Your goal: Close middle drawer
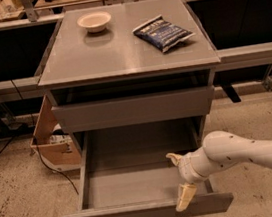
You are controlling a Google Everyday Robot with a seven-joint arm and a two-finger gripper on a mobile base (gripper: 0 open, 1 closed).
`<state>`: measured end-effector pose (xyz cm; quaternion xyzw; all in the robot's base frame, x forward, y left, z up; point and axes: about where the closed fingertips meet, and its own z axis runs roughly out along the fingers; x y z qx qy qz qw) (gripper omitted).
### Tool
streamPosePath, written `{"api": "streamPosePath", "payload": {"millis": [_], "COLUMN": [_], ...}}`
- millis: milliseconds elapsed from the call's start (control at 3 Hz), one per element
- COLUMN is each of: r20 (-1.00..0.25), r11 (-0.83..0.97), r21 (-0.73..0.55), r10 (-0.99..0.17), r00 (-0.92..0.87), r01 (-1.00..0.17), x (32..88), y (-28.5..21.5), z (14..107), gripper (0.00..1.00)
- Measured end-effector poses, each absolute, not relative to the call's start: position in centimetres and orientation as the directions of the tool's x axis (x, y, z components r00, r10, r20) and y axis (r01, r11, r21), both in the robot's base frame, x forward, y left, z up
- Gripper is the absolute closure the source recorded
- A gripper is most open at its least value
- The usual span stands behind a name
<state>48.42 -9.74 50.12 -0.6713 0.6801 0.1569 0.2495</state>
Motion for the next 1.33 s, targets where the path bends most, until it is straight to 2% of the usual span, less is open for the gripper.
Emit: {"api": "streamPosePath", "payload": {"millis": [667, 1000, 1333], "r20": [-0.591, -0.612, -0.628], "r11": [0.024, 0.013, 0.005], "r21": [-0.155, -0.165, -0.179], "r10": [-0.803, -0.786, -0.77], "r00": [0.073, 0.092, 0.111], "r01": [-0.988, -0.986, -0.984], "x": [49.5, 49.9, 50.4], "y": [-8.8, -8.4, -8.0], "z": [45.9, 44.7, 44.4], "gripper": [0.0, 0.15, 0.39]}}
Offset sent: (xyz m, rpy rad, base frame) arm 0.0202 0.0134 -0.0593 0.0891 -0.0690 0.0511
